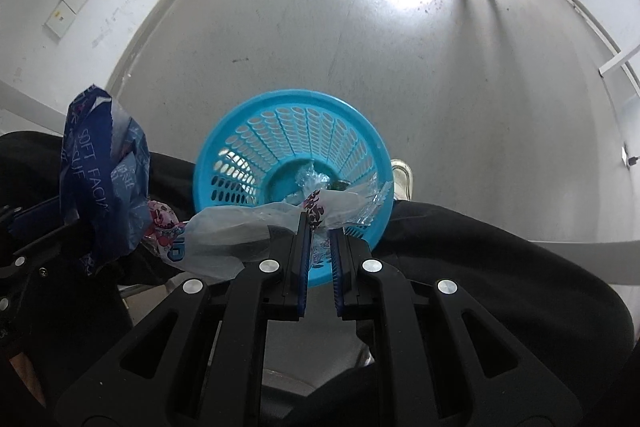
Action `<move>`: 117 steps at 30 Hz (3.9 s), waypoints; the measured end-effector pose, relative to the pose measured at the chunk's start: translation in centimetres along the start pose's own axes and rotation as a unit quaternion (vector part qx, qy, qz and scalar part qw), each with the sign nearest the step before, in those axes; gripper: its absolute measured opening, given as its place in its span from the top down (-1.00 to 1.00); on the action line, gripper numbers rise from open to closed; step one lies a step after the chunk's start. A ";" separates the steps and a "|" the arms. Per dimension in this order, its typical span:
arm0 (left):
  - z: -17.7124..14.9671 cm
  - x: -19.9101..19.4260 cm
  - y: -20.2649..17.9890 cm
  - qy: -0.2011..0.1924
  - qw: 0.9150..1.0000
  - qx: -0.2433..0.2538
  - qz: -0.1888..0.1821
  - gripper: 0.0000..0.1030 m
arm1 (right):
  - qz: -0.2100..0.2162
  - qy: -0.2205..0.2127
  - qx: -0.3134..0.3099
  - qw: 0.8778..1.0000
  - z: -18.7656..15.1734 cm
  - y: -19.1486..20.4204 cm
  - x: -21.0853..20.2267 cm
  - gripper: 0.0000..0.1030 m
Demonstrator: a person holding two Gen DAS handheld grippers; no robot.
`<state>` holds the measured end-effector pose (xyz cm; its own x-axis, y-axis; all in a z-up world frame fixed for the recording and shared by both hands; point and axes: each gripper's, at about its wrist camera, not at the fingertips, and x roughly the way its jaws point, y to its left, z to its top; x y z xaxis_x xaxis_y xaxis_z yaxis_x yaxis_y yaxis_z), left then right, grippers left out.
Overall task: Collect trash
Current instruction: 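Lower the blue bag and pink wrapper over the wastebasket with both tools, then open the left gripper while the right opens, dropping both items into the wastebasket, then raise both tools back toward the white cup and bags on the table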
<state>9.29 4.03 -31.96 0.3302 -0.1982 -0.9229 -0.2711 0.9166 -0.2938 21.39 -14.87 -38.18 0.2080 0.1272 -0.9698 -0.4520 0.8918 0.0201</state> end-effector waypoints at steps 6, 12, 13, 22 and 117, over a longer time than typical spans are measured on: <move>1.2 2.4 0.4 0.022 0.999 -0.024 -0.015 0.04 | -0.004 0.033 0.017 0.999 1.6 -0.5 3.1 0.83; 2.1 4.5 -0.3 0.043 0.999 -0.017 -0.002 0.04 | -0.015 0.069 0.022 0.997 2.9 -0.7 6.4 0.83; 2.4 4.8 -0.6 0.048 0.999 -0.016 0.001 0.04 | -0.021 0.077 0.018 0.997 3.1 -0.6 7.0 0.83; 4.3 9.7 0.2 0.099 0.993 -0.058 0.016 0.04 | -0.018 0.124 0.039 0.991 4.1 -1.1 12.1 0.82; -9.8 -24.8 -6.1 -0.294 0.944 0.138 -0.062 -0.88 | 0.051 -0.365 0.023 0.929 -12.7 -1.6 -30.4 -0.71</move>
<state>-6.07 -0.06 -9.70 0.8102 -0.1569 -0.5648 0.0209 0.9707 -0.2396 4.78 -25.69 -11.85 0.7070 0.4575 -0.5393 -0.4669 0.8747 0.1299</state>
